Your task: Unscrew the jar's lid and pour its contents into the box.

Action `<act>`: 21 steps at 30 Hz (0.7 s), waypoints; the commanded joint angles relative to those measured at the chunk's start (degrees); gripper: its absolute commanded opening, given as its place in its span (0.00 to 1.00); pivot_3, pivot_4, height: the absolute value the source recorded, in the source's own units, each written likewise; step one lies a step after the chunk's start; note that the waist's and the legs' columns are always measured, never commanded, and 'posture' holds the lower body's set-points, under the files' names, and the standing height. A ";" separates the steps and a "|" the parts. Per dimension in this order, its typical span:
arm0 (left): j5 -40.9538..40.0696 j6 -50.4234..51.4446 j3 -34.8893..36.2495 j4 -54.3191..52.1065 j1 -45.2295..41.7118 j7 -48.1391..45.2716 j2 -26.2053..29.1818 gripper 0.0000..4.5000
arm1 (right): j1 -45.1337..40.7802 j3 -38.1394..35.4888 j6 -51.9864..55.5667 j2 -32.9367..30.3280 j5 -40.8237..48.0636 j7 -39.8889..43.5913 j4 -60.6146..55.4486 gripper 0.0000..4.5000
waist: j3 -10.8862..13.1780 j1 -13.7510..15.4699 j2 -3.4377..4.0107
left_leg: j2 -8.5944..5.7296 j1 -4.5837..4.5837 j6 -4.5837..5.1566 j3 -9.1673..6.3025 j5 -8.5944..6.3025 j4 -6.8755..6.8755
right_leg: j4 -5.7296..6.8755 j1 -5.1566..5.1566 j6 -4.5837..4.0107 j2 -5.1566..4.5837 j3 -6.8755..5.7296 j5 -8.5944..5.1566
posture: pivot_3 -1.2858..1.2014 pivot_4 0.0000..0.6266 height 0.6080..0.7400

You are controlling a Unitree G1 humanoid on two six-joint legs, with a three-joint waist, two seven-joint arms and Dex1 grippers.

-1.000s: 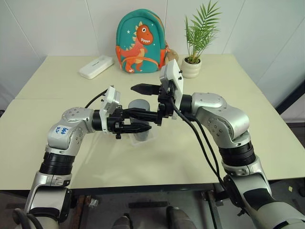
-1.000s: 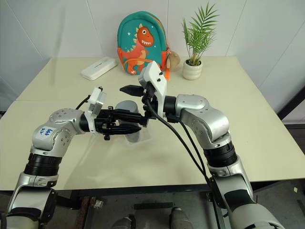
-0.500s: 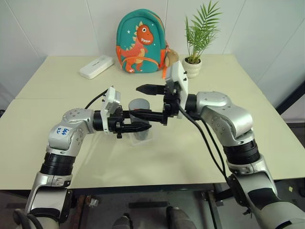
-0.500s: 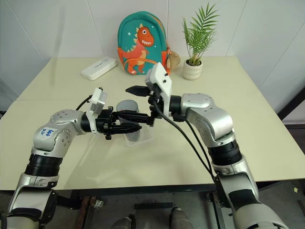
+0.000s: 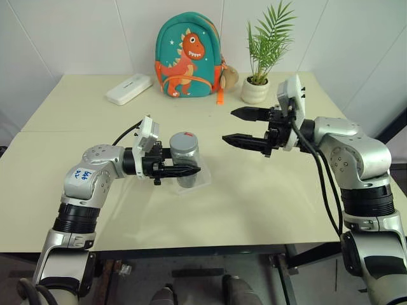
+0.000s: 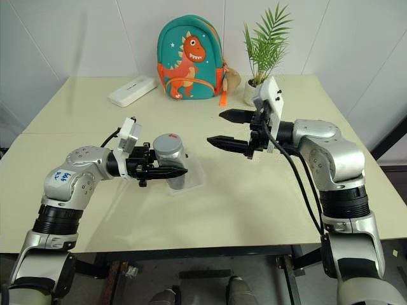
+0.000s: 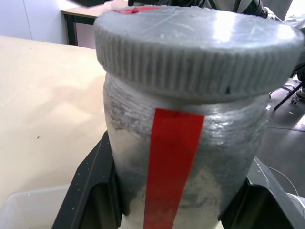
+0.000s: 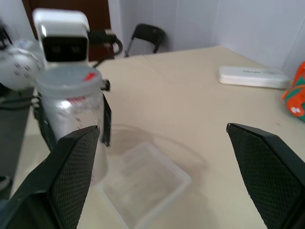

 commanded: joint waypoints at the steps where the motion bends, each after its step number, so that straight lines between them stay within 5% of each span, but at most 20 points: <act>1: -0.24 -1.16 0.91 -1.35 -0.91 -0.42 0.42 0.44 | -2.73 -1.69 3.04 3.13 5.17 -1.61 -4.44 0.99 | 0.00 -0.14 0.00 | 0.01 0.00 0.00 0.00 0.00 0.02 | 0.03 0.00 0.00 0.01 0.00 0.00 | 0.52 0.24 1.00; 9: 0.49 -1.65 0.44 -0.30 -1.75 -0.64 0.33 0.44 | -4.55 3.79 7.84 12.05 5.55 -9.74 -9.20 0.99 | 0.00 0.04 0.00 | 0.04 -0.02 0.00 -0.01 0.00 0.07 | 0.12 -0.04 -0.04 0.03 0.00 -0.02 | 0.52 0.24 1.00; 21: 1.46 -1.06 0.44 -1.03 -1.67 -0.62 0.80 0.44 | -5.17 10.83 3.74 14.27 -3.45 -12.59 -7.45 0.99 | 0.00 0.22 0.00 | 0.04 -0.04 0.00 -0.01 0.00 0.08 | 0.12 -0.06 -0.05 0.04 0.00 -0.02 | 0.52 0.24 1.00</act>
